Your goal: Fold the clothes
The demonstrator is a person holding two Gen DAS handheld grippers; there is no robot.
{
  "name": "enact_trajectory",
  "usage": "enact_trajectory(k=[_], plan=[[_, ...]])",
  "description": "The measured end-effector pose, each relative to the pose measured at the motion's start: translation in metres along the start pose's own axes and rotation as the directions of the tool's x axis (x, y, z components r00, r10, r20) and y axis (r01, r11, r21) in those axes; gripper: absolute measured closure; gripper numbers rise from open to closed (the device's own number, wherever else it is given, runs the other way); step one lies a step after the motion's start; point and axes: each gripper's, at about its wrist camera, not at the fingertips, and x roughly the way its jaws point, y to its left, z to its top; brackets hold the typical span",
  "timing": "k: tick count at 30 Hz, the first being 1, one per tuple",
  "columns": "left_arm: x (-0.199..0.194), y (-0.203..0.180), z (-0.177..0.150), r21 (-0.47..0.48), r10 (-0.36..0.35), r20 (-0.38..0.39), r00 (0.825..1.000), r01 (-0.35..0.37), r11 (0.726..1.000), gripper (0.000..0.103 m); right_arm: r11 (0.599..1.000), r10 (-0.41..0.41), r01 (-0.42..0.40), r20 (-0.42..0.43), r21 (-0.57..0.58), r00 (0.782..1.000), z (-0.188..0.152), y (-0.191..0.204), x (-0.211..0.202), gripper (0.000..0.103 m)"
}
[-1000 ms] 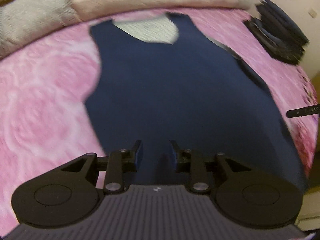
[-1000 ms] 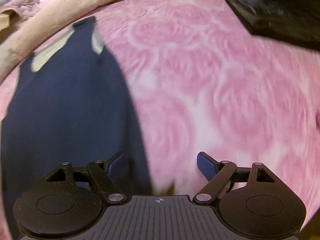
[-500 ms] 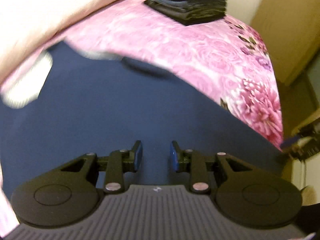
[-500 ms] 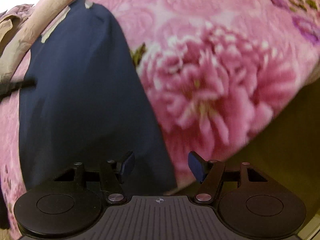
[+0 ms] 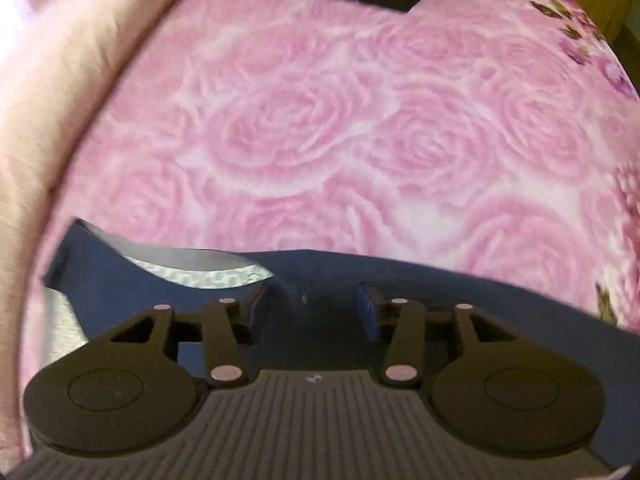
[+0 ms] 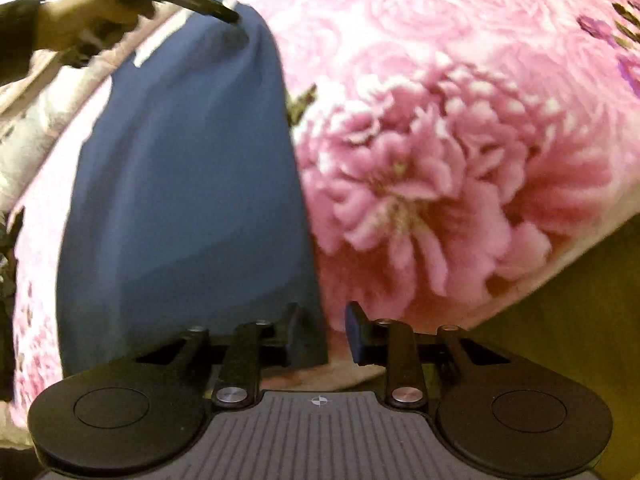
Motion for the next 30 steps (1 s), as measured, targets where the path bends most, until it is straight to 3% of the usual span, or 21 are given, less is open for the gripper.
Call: enact_trajectory(k=[2,3,6,7,8,12,17,22,25,27,30], plan=[[0.008,0.003,0.007,-0.008,-0.045,-0.028,0.999,0.045,0.999,0.078,1.0,0.016,-0.016,0.011,0.005,1.0,0.001,0.0,0.001,0.075],[0.012,0.004,0.011,-0.012,-0.068,-0.041,0.997,0.067,0.998,0.103,1.0,0.024,-0.024,0.016,0.007,1.0,0.001,0.0,0.001,0.075],[0.006,0.0,0.019,0.008,-0.072,0.001,0.997,0.072,0.997,0.103,1.0,0.018,-0.018,0.029,0.012,0.999,0.004,-0.002,-0.001,0.075],[0.004,0.001,0.023,0.005,-0.067,0.019,0.998,0.067,0.998,0.103,1.0,0.01,-0.011,0.032,0.013,0.999,0.005,-0.003,-0.003,0.093],[0.003,0.004,0.028,-0.012,-0.069,0.033,0.997,0.069,0.998,0.103,1.0,0.003,-0.004,0.036,0.014,0.999,0.006,-0.004,-0.004,0.103],[0.01,0.007,0.045,-0.019,-0.056,0.049,0.997,0.056,0.998,0.103,1.0,-0.026,0.025,0.05,0.018,0.998,0.01,-0.009,-0.009,0.103],[0.031,0.001,0.043,-0.046,-0.034,0.019,0.999,0.035,0.998,0.103,0.998,-0.062,0.061,0.067,0.025,0.996,0.016,-0.014,-0.015,0.103],[0.024,0.01,0.037,-0.124,-0.049,0.035,0.998,0.053,0.991,0.098,0.995,-0.097,0.096,0.077,0.019,0.992,0.021,-0.017,-0.021,0.103],[0.004,0.023,0.026,-0.2,-0.065,0.057,0.996,0.075,0.977,0.081,0.993,-0.114,0.116,0.067,-0.013,0.991,0.024,-0.015,-0.023,0.103],[-0.02,0.03,0.012,-0.239,-0.065,0.088,0.994,0.084,0.967,0.081,0.991,-0.126,0.129,0.06,-0.035,0.99,0.025,-0.014,-0.025,0.103],[-0.064,0.04,-0.023,-0.313,-0.008,0.119,0.993,0.045,0.949,0.081,0.987,-0.144,0.147,0.051,-0.068,0.988,0.028,-0.012,-0.027,0.103]])
